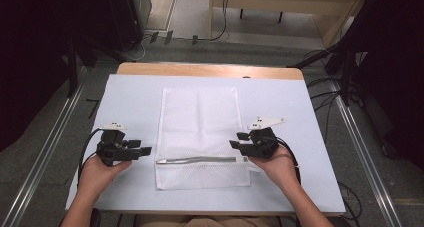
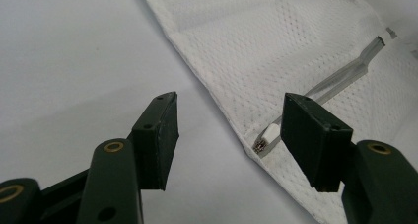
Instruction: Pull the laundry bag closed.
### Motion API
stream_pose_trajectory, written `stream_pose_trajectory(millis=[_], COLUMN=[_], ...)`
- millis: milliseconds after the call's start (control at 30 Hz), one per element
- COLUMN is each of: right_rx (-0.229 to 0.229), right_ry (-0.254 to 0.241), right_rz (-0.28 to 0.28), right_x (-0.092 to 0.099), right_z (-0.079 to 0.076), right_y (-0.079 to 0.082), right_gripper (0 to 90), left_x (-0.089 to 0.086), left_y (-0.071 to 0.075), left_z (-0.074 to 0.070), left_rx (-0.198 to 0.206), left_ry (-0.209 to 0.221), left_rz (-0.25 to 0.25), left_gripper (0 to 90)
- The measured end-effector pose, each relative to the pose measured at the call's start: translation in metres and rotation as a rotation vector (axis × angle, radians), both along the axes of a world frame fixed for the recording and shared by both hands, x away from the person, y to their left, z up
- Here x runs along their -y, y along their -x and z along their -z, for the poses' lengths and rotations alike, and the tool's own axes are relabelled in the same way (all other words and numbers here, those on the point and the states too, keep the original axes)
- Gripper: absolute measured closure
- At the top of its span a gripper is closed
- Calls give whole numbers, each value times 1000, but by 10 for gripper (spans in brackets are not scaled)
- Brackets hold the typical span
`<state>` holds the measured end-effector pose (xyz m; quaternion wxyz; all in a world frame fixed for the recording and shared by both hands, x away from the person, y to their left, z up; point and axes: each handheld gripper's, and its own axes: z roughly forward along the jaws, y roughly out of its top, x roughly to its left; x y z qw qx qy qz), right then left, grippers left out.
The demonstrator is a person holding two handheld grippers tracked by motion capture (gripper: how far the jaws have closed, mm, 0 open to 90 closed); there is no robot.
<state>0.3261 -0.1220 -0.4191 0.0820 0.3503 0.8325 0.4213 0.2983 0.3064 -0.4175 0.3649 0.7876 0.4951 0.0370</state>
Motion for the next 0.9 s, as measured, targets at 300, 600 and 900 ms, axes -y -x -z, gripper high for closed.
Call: stream_pose_trajectory(millis=[300, 600, 900], right_rx=[6, 3, -19], right_ry=[-4, -19, -13], right_rz=[-45, -78, -152], right_x=[-19, -37, -63], right_z=[-4, -6, -4], right_y=[3, 2, 0], right_gripper=[631, 687, 753], left_x=[-2, -6, -6], left_y=[2, 1, 4], left_z=[0, 3, 4], left_rx=[0, 0, 6], left_ry=[3, 16, 16], left_rz=[-5, -16, -19], left_gripper=[422, 435, 439])
